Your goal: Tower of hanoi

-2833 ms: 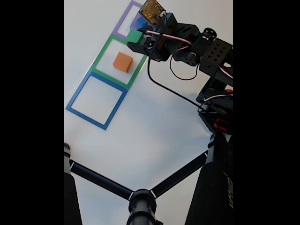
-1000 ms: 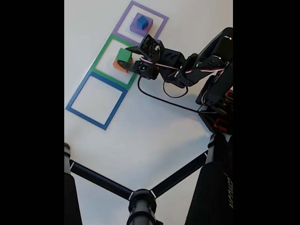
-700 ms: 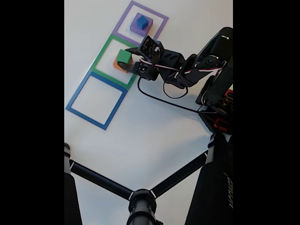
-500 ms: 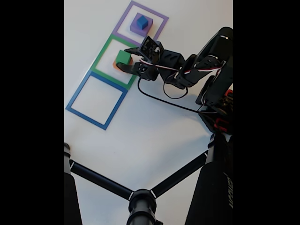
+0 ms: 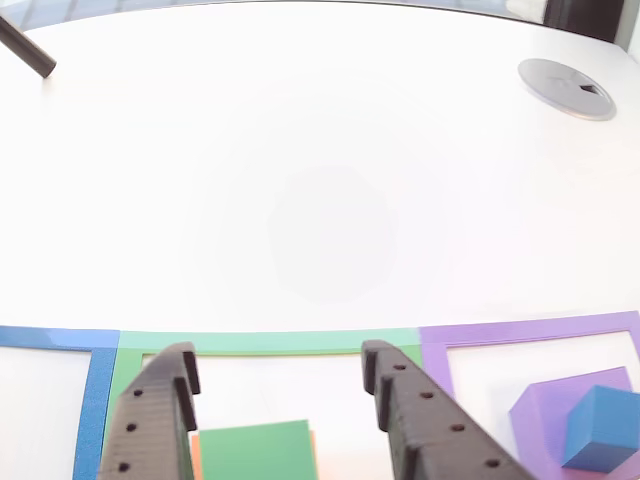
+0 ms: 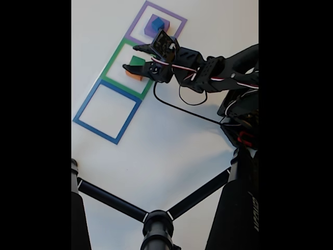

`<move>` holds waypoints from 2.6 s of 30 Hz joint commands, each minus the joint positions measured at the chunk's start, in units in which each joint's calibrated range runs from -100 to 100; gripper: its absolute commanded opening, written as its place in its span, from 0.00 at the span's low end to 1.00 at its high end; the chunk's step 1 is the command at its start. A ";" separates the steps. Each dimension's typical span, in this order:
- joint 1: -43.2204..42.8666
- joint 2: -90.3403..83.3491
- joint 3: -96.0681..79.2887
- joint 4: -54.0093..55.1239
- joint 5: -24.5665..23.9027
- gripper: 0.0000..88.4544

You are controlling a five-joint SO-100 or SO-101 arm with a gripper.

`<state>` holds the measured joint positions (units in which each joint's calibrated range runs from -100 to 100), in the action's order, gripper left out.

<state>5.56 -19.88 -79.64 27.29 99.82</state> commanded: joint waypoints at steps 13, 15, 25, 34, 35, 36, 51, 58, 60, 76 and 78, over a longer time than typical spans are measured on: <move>8.44 -34.42 44.91 -91.74 0.18 0.00; 9.88 -34.50 50.64 -97.73 0.18 0.00; 19.37 -35.71 67.46 -115.47 0.18 0.00; 24.26 -35.79 68.09 -115.71 0.18 0.00; 24.83 -35.71 67.91 -115.71 0.18 0.00; 25.22 -35.63 67.73 -115.55 0.18 0.00; 30.01 -35.87 29.46 -75.38 0.18 0.29; 30.49 -28.20 10.91 -42.59 0.18 0.32; 30.49 -24.57 8.00 -34.98 0.18 0.33; 29.82 6.52 3.00 6.56 0.18 0.33; 29.72 9.51 3.00 9.80 0.18 0.33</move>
<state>35.52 -13.72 -76.80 30.91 99.82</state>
